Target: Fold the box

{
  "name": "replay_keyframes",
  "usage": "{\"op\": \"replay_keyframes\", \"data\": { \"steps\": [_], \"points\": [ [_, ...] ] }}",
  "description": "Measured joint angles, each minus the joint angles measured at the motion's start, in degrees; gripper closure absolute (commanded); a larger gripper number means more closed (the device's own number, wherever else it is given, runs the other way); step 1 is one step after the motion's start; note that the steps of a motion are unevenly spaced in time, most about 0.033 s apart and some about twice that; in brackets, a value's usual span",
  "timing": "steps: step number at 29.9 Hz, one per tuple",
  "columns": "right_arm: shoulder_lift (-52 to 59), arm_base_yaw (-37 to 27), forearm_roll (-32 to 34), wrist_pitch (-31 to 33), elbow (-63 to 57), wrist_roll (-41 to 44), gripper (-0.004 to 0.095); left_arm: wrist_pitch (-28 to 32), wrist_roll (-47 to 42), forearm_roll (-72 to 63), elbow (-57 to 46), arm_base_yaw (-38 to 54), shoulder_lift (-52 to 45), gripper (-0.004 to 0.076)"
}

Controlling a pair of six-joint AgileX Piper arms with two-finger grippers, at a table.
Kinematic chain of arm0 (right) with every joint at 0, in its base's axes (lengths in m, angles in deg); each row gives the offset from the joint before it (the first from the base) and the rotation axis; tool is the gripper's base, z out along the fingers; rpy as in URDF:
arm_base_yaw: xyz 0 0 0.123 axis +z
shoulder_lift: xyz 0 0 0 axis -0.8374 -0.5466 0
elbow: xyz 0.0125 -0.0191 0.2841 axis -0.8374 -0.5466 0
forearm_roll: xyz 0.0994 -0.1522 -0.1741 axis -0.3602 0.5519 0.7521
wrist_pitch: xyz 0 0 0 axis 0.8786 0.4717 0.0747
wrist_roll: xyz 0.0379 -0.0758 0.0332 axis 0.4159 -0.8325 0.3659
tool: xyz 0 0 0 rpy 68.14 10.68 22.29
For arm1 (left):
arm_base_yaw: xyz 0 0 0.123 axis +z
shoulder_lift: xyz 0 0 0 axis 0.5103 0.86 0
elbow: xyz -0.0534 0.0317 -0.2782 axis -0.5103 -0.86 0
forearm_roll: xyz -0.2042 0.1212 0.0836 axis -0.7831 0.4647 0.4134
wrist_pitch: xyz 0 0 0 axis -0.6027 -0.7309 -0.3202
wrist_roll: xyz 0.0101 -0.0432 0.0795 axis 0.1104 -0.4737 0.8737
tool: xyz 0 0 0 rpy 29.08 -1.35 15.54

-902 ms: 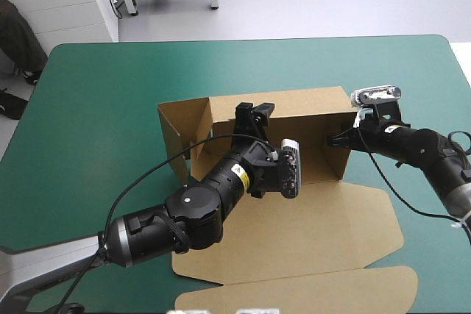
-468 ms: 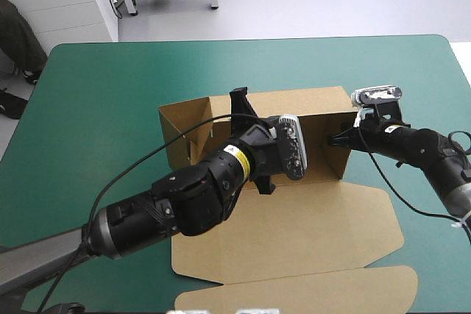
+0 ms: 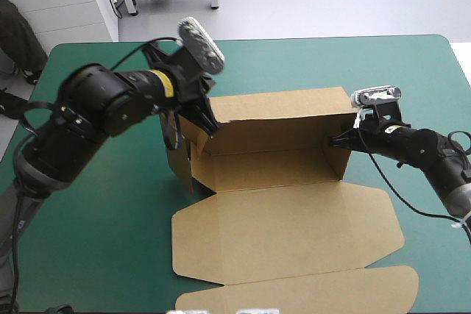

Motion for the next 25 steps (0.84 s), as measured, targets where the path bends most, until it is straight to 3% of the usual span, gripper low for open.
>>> {"op": "replay_keyframes", "data": {
  "steps": [4, 11, 21, 25],
  "points": [
    [0.1, 0.0, 0.3, 0.1, 0.0, 0.0, 0.0917, -2.1, -2.7, -3.8, 0.6, 11.5, 0.0, 0.0709],
    [0.1, 0.0, 0.6, 0.3, 0.0, 0.0, 0.0917, -3.8, -5.4, -5.9, -4.3, 23.6, -1.5, 0.0709],
    [0.1, 0.0, 0.7, 0.8, 0.1, 0.0, 0.0916, 2.4, -8.1, -8.3, -25.1, 27.1, -15.3, 0.0709],
    [0.1, 0.0, 3.2, 5.2, 2.2, 1.0, 0.0917, 3.7, -8.6, -7.9, -32.1, 27.1, -20.4, 0.0709]
  ]
}}
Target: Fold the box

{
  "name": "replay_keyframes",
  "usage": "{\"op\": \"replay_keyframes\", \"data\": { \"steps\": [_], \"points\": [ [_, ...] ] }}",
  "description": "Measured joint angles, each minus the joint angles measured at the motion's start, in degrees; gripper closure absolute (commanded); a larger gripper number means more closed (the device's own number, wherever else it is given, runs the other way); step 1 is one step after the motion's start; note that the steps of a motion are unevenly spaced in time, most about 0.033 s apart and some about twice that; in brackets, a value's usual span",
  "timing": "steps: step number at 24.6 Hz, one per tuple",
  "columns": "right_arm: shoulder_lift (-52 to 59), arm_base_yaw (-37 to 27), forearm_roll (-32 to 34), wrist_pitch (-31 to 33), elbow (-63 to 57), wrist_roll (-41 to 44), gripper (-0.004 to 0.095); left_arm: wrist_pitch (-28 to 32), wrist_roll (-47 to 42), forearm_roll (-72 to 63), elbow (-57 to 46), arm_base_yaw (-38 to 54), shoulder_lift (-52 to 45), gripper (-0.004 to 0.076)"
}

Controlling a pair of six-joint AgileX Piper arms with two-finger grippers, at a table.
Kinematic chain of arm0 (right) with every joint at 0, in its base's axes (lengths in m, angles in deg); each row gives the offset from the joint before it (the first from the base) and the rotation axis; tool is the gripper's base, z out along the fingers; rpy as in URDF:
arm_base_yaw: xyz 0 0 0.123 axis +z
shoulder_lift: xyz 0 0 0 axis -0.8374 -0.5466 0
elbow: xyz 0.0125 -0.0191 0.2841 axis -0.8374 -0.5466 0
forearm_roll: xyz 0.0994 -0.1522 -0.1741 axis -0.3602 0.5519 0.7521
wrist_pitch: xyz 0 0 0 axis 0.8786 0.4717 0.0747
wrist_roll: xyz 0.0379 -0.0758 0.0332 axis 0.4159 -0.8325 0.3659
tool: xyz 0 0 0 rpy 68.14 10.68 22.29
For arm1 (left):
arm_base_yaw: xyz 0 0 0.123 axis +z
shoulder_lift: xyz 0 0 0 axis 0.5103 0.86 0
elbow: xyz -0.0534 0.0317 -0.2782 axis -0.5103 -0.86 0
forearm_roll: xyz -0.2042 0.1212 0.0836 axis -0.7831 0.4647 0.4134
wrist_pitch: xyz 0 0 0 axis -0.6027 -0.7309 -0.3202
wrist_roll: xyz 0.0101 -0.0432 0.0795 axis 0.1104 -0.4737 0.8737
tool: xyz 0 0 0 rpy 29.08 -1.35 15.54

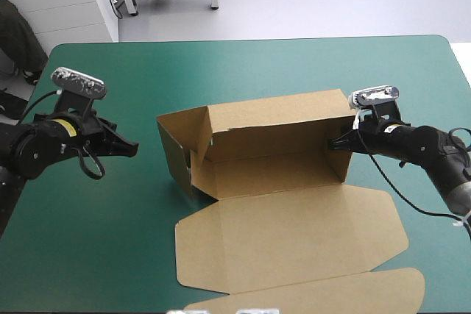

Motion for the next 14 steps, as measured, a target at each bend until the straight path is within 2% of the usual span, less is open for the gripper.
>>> {"op": "replay_keyframes", "data": {
  "steps": [3, 4, 7, 14],
  "points": [
    [-0.1, 0.0, 5.6, 6.8, 3.7, 4.4, 0.0917, 0.5, 0.0, 1.9, -4.0, 0.0, -3.2, 0.0717],
    [-0.1, 0.0, 9.1, 11.3, 6.5, 7.6, 0.0916, 0.3, -0.1, 3.0, -4.6, 0.0, -4.1, 0.072],
    [-0.5, 0.0, 12.6, 18.2, 11.4, 10.8, 0.0917, 0.3, -0.3, 4.4, -4.7, 0.0, -4.5, 0.0731],
    [-4.9, 0.0, 16.1, 22.7, 16.9, 14.9, 0.0918, 0.7, -0.9, 4.8, -4.8, 0.0, -4.7, 0.0731]
  ]
}}
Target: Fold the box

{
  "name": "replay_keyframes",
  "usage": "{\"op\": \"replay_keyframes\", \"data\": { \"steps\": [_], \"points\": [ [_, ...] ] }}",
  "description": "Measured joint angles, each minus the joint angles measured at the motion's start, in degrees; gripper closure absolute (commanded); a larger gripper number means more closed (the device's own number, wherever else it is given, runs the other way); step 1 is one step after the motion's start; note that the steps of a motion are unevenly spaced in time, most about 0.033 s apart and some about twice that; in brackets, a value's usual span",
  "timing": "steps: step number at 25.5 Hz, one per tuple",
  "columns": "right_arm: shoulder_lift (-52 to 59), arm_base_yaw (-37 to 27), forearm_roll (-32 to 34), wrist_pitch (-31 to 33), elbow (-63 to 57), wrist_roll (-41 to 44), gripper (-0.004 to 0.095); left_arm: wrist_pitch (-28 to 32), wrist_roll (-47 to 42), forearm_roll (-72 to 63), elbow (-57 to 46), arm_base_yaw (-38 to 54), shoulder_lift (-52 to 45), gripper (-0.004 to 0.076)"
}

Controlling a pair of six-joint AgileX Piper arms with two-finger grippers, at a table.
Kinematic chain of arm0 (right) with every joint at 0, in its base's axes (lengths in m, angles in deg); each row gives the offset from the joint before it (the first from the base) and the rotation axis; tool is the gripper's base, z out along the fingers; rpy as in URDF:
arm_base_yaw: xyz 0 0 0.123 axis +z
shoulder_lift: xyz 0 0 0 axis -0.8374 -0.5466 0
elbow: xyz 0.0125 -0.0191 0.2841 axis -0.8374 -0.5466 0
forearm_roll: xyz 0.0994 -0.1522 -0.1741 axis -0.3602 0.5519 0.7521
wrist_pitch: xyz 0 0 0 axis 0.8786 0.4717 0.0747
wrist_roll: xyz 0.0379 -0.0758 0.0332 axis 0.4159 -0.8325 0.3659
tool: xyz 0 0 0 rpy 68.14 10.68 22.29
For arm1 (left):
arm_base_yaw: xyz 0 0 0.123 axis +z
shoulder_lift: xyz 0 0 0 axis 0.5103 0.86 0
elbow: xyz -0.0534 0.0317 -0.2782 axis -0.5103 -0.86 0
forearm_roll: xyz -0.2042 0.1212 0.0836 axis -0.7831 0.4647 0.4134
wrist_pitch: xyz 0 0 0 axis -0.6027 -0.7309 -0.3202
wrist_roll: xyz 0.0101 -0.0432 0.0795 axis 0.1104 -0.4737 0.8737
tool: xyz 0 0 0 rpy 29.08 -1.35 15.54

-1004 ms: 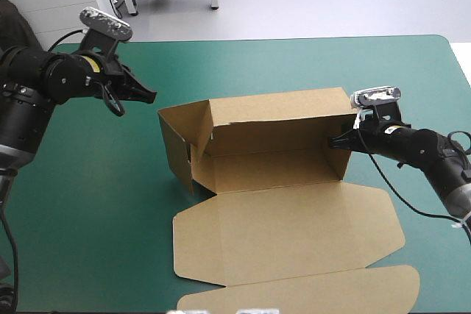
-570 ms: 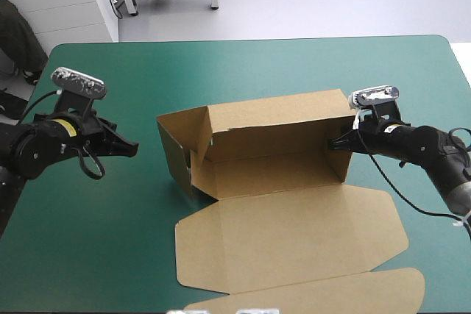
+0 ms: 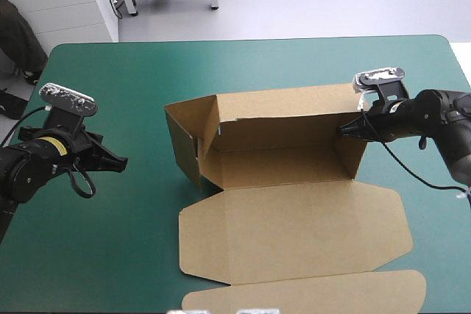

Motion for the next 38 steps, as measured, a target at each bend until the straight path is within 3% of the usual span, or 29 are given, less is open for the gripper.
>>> {"op": "replay_keyframes", "data": {
  "steps": [8, 12, 14, 17, 21, 29, 38],
  "points": [
    [-14.9, 0.0, 0.3, 7.6, 14.0, 0.5, 0.0918, 0.8, -0.2, -0.2, 0.0, 0.0, -0.1, 0.0731],
    [-24.0, 0.0, -0.4, 5.9, 23.9, 0.5, 0.0869, 0.8, -0.9, -0.4, 0.0, 0.0, -0.1, 0.0731],
    [-26.9, 0.0, -0.7, 5.6, 26.7, 0.7, 0.0757, 0.8, -1.1, -0.4, 0.0, 0.0, -0.1, 0.0731],
    [-32.8, 0.0, -0.4, 7.6, 30.9, 0.7, 0.0491, 1.0, -1.2, -0.4, 0.0, 0.0, -0.1, 0.0731],
    [-36.3, 0.0, 0.4, 9.3, 32.8, 0.7, 0.0289, 1.5, -1.2, -0.4, 0.0, 0.0, -0.1, 0.0731],
    [-35.9, 0.0, 0.8, 15.1, 40.7, 1.5, 0.0276, 1.7, -1.2, -0.4, 0.0, 0.0, -0.1, 0.0731],
    [-28.9, 0.0, 1.1, 16.4, 43.1, 4.2, 0.0276, 2.0, -1.3, -0.4, 0.0, 0.0, -0.1, 0.0731]
  ]
}}
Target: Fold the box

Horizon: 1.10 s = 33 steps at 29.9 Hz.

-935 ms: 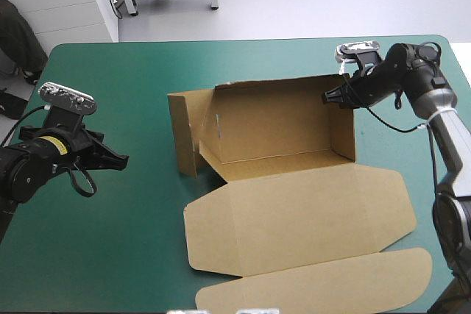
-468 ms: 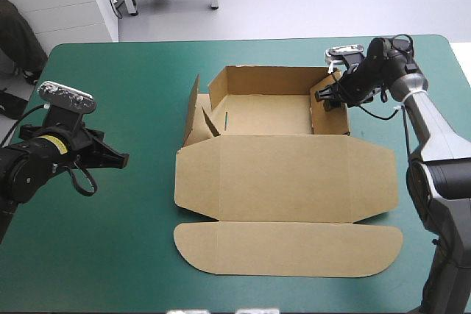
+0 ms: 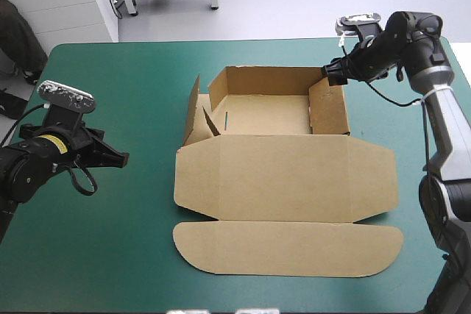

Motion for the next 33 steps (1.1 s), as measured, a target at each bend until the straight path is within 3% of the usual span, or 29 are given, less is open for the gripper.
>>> {"op": "replay_keyframes", "data": {
  "steps": [9, 15, 33],
  "points": [
    [9.9, 0.0, 0.0, 0.1, 0.2, 2.1, 0.0277, 0.5, 0.0, 0.0, 0.0, 0.0, 0.0, 0.0731],
    [10.2, 0.0, 0.0, 0.1, -1.2, 2.1, 0.0277, 0.7, 0.0, 0.0, 0.0, 0.0, 0.0, 0.0731],
    [-9.5, 0.0, 0.2, -0.6, -5.7, 2.1, 0.0283, 0.9, 0.0, 0.0, 0.0, 0.0, 0.0, 0.0731]
  ]
}}
